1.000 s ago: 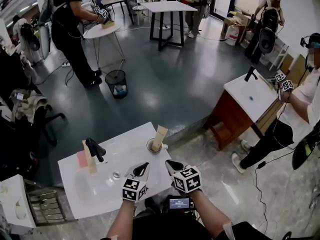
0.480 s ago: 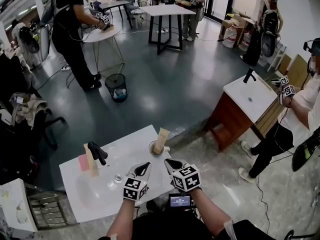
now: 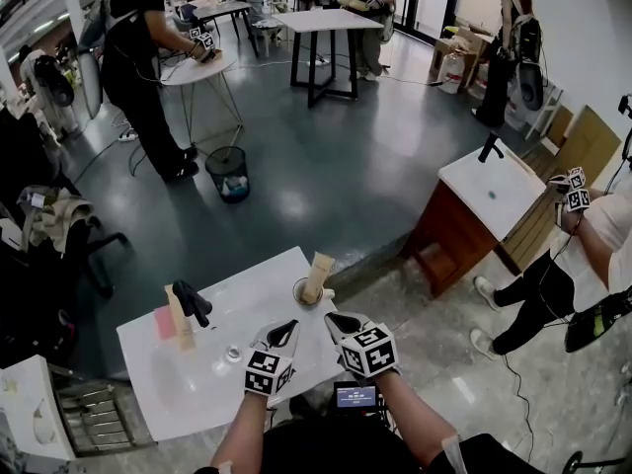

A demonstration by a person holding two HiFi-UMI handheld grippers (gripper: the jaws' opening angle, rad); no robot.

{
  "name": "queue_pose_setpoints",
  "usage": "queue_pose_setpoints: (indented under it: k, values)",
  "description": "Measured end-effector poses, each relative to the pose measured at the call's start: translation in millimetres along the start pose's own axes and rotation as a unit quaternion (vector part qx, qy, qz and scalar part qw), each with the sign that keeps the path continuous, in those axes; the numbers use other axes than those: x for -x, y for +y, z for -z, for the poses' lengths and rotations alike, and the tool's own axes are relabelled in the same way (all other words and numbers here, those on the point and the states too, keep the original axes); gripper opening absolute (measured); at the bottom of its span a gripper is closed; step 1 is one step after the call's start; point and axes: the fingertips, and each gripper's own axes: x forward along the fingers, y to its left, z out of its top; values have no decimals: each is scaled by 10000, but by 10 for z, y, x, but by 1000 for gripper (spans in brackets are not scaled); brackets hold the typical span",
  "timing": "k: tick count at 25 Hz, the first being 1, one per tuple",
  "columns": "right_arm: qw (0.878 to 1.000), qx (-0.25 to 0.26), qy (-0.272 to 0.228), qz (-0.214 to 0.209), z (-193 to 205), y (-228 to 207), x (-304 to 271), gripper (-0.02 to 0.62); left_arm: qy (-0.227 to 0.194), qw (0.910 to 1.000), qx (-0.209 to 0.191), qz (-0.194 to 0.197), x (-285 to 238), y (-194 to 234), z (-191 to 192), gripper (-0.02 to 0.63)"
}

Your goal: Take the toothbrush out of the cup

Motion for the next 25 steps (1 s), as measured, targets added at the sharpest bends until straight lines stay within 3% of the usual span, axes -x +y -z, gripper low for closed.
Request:
queue_pose_setpoints:
  k: [7, 14, 25]
  values:
    - [9997, 54, 230, -104, 75, -58, -50, 8, -50, 10000, -17, -25, -35, 12, -51, 9]
    - [9995, 187, 239, -71, -120, -272, -205, 10, -163, 9998, -12, -109, -106, 111, -195, 9]
    - [9993, 175, 265, -188, -352, -569, -634, 166, 39, 9994, 155, -323, -196, 272, -32, 9]
